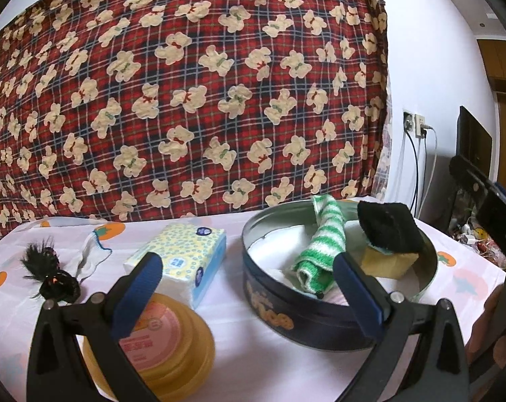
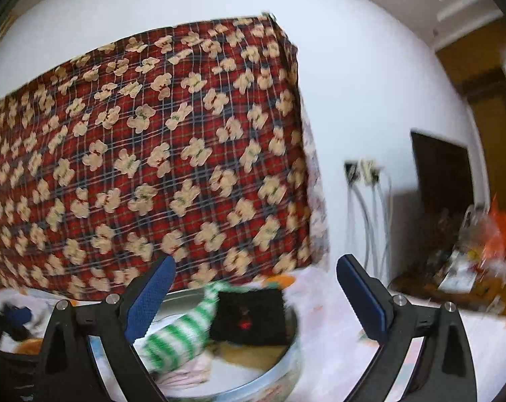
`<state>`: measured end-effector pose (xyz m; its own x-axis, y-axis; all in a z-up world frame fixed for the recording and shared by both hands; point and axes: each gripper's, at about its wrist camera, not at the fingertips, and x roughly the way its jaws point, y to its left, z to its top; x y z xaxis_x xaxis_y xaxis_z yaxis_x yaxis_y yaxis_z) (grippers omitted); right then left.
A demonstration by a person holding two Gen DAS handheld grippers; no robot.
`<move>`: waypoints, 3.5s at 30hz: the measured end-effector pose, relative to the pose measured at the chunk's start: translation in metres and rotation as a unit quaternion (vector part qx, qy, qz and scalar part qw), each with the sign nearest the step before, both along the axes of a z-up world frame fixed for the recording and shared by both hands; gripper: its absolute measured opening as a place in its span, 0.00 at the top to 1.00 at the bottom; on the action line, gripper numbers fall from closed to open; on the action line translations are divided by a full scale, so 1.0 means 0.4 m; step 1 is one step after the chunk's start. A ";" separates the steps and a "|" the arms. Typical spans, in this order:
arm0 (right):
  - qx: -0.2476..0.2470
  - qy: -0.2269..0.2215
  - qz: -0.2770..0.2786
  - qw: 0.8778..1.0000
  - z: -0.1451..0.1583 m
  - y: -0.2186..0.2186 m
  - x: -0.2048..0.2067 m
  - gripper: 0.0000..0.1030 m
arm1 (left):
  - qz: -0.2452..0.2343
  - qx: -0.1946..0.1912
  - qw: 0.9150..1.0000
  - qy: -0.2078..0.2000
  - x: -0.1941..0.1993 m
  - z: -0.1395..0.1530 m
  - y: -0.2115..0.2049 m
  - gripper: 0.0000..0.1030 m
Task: Organize soft objects
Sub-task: 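Withdraw both open grippers from the tin toward the black pom-pom keychain, then lower the left gripper onto the black pom-pom keychain and grasp it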
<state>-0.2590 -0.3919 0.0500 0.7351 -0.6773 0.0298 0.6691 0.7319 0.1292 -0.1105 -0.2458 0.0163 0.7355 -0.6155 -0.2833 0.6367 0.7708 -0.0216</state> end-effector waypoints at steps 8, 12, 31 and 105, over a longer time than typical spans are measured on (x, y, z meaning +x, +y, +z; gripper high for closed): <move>0.007 0.016 0.035 0.999 -0.010 0.071 0.042 0.04 | 0.009 -0.005 1.000 -0.001 0.007 -0.001 0.052 0.00; 0.010 0.016 0.051 0.999 -0.013 0.107 0.059 0.04 | 0.015 -0.005 1.000 -0.001 0.014 -0.002 0.080 0.00; 0.018 0.039 0.132 0.990 -0.033 0.317 0.202 0.04 | 0.080 -0.003 0.997 -0.003 0.111 -0.012 0.275 0.00; 0.066 0.112 0.170 0.977 -0.079 0.545 0.550 0.05 | 0.175 -0.036 0.959 0.218 0.601 -0.124 0.665 0.72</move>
<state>-0.0390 -0.1741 0.0184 0.8961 -0.3800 -0.2294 0.4128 0.9034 0.1160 0.1301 0.0203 -0.0332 0.7224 -0.3813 -0.5768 0.2571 0.9225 -0.2878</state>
